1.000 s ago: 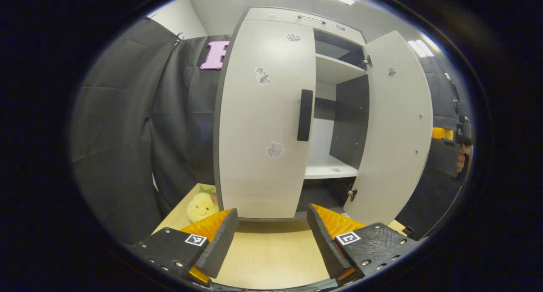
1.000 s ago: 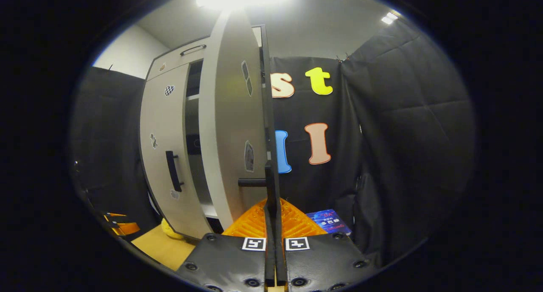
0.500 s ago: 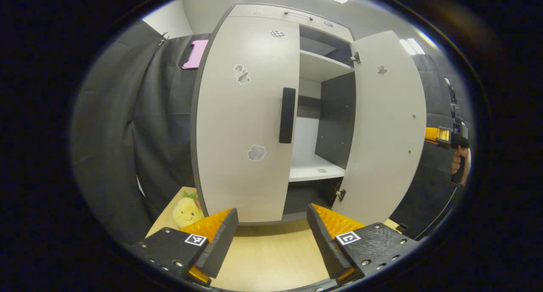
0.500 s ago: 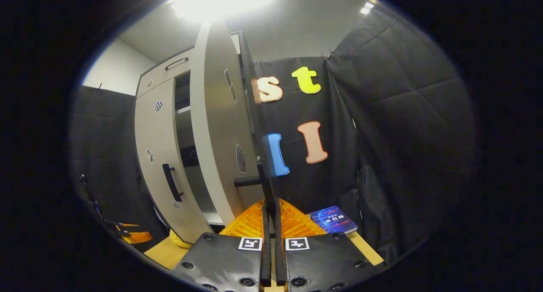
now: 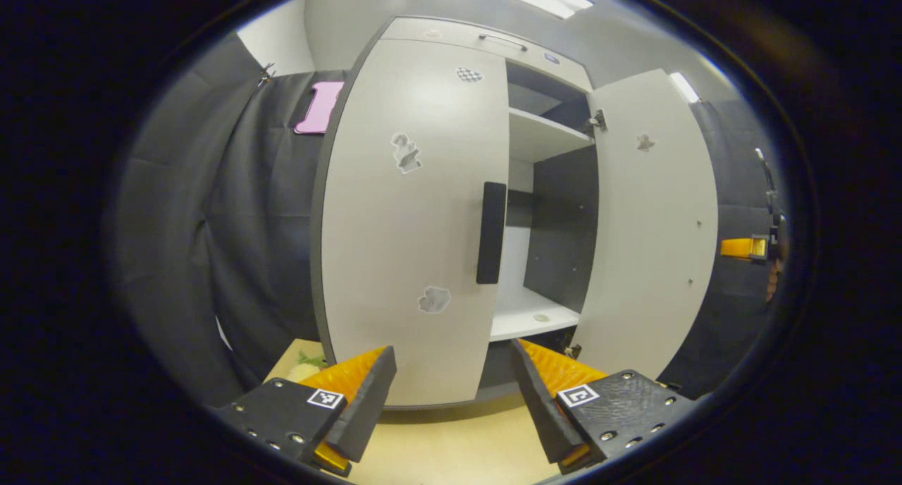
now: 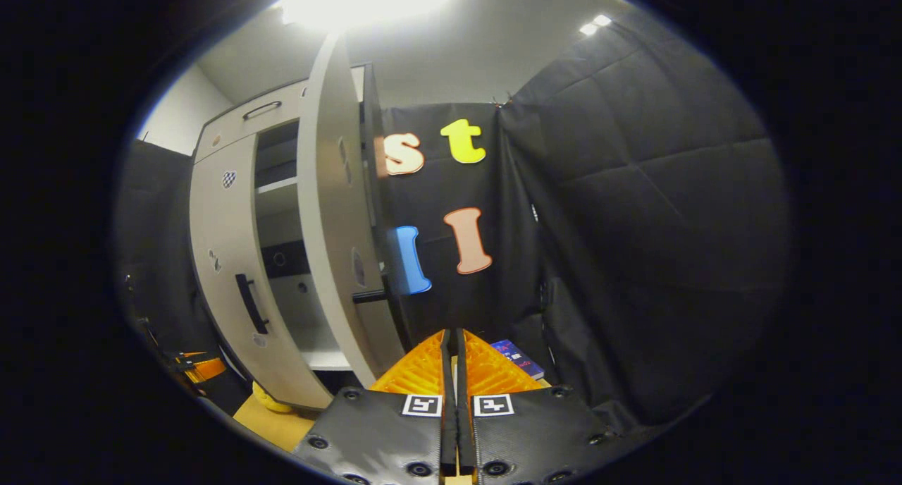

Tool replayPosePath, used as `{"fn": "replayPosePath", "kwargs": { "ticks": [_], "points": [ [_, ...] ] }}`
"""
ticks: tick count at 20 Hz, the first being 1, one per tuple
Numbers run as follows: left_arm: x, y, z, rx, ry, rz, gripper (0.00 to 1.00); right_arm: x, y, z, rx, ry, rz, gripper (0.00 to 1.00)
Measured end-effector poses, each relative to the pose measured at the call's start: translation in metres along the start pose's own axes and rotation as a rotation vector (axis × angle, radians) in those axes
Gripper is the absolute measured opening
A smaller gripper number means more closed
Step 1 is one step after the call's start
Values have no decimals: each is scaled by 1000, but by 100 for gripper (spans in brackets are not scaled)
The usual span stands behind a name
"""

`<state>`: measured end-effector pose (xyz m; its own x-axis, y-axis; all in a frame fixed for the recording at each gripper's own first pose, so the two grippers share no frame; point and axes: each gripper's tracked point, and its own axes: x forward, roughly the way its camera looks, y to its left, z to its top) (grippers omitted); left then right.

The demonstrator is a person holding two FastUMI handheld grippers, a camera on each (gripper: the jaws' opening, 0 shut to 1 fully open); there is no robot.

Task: Open the right door of the double-door shoe cabinet with the right hand, and open the left door with the left hand.

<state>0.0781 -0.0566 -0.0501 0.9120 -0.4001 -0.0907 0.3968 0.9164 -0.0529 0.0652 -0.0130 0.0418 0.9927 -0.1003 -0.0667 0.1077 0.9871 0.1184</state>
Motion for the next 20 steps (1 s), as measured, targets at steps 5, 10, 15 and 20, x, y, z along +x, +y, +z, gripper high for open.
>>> {"fn": "replayPosePath", "kwargs": {
  "ticks": [5, 10, 15, 20],
  "points": [
    [31, -13, 42, -52, -69, -14, 94, -3, -53, 7, -48, 12, -129, 46],
    [62, -27, 81, -76, -125, 34, 94, 33, -87, 5, -99, 11, -217, 92],
    [95, -33, 104, -21, -148, 129, 93, 87, -94, -2, -149, 26, -146, 98],
    [121, -31, 114, 68, -157, 247, 93, 134, -101, -7, -191, 41, -111, 98]
  ]
}}
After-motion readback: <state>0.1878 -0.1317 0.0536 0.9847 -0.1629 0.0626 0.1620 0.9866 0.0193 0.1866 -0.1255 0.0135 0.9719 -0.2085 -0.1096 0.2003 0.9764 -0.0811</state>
